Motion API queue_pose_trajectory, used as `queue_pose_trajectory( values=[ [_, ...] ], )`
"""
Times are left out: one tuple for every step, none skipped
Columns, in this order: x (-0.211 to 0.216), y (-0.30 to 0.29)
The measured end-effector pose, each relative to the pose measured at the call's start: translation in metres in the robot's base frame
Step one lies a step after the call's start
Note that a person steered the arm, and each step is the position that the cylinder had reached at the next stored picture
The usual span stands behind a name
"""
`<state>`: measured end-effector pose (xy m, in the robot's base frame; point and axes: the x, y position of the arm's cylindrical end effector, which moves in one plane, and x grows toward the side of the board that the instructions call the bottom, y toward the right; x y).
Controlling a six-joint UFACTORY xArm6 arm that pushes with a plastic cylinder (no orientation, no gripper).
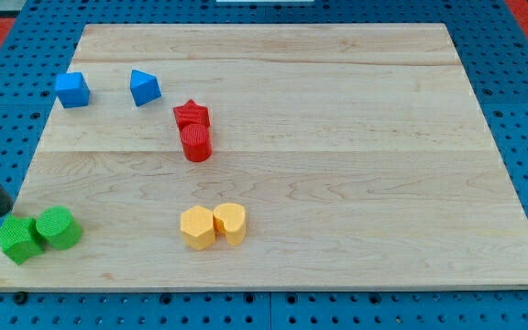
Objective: Place green blocks in between red blocks and yellow blocks
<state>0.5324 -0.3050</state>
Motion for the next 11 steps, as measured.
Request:
queue_pose_trajectory(
  values=[
    [0.028,0.001],
    [0.057,0.0],
    [0.059,0.001],
    [0.051,0.034],
    [0.051,0.062],
    [0.033,0.056],
    [0.032,0.076],
    [0.039,0.082],
    [0.049,0.078],
    [0.04,0.108],
    [0.012,0.11]
  ],
)
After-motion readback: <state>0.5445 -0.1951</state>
